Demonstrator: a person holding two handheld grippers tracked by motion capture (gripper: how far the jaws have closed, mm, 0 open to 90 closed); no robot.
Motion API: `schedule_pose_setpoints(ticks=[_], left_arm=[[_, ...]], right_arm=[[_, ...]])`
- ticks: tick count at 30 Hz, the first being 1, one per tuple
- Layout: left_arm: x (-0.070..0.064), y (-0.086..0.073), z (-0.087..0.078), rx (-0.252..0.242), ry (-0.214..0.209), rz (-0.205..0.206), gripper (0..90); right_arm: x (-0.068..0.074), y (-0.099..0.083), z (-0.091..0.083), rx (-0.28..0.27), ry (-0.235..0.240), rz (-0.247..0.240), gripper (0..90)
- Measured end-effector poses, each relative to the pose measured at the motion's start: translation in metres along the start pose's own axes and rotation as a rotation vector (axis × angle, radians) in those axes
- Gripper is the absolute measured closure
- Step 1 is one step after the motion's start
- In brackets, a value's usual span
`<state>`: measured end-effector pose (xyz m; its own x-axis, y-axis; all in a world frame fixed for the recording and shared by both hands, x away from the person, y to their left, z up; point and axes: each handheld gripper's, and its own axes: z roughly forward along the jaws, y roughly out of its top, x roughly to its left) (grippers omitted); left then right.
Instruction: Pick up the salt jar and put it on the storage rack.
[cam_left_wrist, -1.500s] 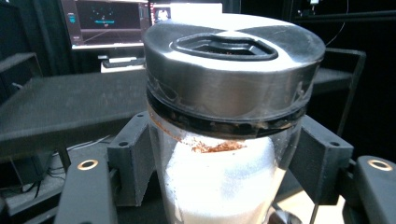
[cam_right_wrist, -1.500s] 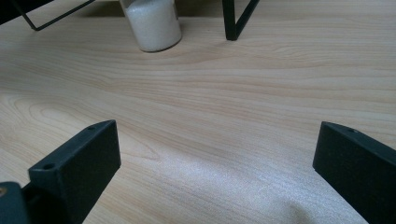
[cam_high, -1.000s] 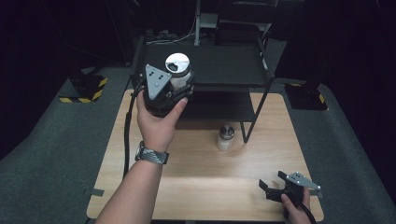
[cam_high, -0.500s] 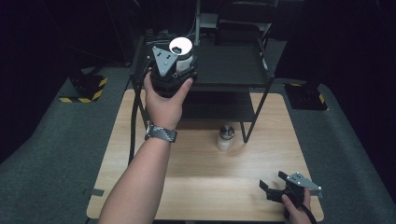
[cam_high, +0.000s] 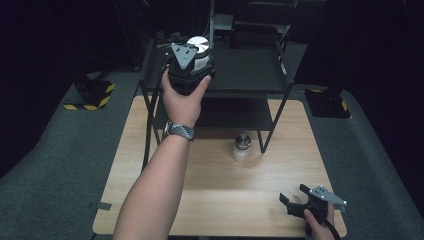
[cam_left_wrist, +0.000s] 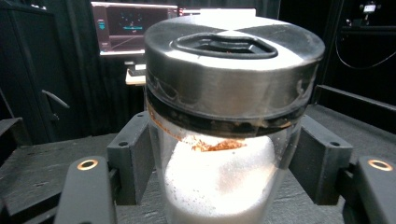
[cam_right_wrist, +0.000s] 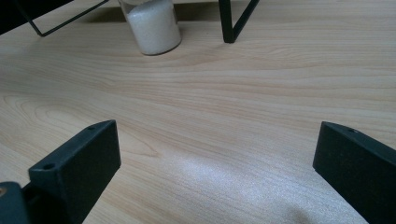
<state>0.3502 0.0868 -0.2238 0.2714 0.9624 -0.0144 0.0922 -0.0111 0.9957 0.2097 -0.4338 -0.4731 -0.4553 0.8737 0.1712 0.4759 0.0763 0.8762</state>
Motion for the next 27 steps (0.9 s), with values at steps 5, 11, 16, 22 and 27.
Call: schedule_pose_setpoints(ticks=[5,11,16,22,27], left_arm=[[0.0,-0.001,0.004,0.0,0.001,0.005,31.3],[0.0,-0.004,0.008,-0.005,-0.001,-0.006,31.1],[0.003,-0.006,0.011,-0.011,-0.012,-0.02,31.0],[0.001,-0.007,0.013,-0.008,-0.007,-0.026,30.8],[0.001,-0.009,0.015,-0.008,-0.007,-0.021,30.8]], right_arm=[[-0.001,0.0,0.0,0.0,0.001,0.004,0.4],[-0.001,0.0,0.0,0.0,0.001,0.004,0.4],[-0.001,0.0,0.0,0.001,0.001,0.005,0.4],[-0.001,0.0,0.0,0.0,0.001,0.008,0.4],[-0.001,0.0,0.0,-0.002,0.0,0.009,0.4]])
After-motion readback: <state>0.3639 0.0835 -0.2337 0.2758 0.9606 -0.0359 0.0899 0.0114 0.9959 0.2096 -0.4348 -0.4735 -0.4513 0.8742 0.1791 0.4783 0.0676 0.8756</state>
